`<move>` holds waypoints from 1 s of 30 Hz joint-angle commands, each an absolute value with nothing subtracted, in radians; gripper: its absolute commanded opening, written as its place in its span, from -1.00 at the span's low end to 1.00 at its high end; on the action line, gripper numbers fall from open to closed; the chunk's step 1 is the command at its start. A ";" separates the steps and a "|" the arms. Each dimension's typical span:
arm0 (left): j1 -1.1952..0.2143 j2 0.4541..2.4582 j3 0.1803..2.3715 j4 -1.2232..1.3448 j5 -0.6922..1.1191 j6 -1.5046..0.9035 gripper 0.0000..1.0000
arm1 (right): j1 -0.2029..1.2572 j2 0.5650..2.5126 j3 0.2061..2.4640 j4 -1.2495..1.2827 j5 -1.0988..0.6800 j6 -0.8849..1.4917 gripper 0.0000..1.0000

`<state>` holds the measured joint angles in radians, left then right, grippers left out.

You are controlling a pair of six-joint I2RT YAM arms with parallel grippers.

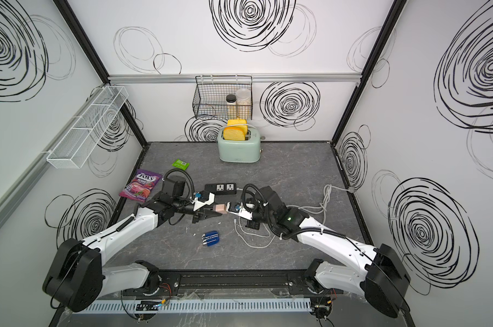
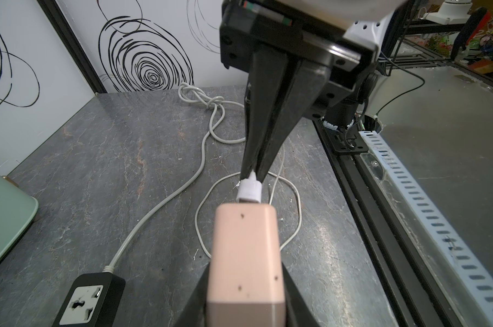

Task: Charge the electric shaver
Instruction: Insert the charging cable into the plug.

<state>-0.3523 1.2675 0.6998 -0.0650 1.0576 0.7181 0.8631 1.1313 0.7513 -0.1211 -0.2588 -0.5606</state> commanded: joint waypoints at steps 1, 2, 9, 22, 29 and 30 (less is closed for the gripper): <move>-0.351 1.254 0.716 -0.063 1.103 0.743 -1.00 | 0.869 1.143 0.781 -0.140 -0.299 -0.601 -1.00; -0.356 1.256 0.717 -0.072 1.100 0.752 -1.00 | 0.867 1.147 0.790 -0.138 -0.304 -0.608 -1.00; -0.379 1.272 0.736 -0.092 1.104 0.773 -1.00 | 0.857 1.175 0.838 -0.153 -0.328 -0.630 -1.00; -0.395 1.266 0.727 -0.077 1.079 0.770 -1.00 | 0.823 1.201 0.913 -0.252 -0.416 -0.635 -1.00; -0.387 1.259 0.724 -0.066 1.079 0.764 -1.00 | 0.817 1.215 0.930 -0.263 -0.435 -0.619 -1.00; -0.389 1.259 0.723 -0.062 1.084 0.760 -1.00 | 0.816 1.213 0.921 -0.246 -0.443 -0.614 -1.00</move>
<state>-0.3729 1.2682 0.7074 -0.0956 1.0351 0.7429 0.8150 1.2156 0.9001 -0.3000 -0.3771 -0.6182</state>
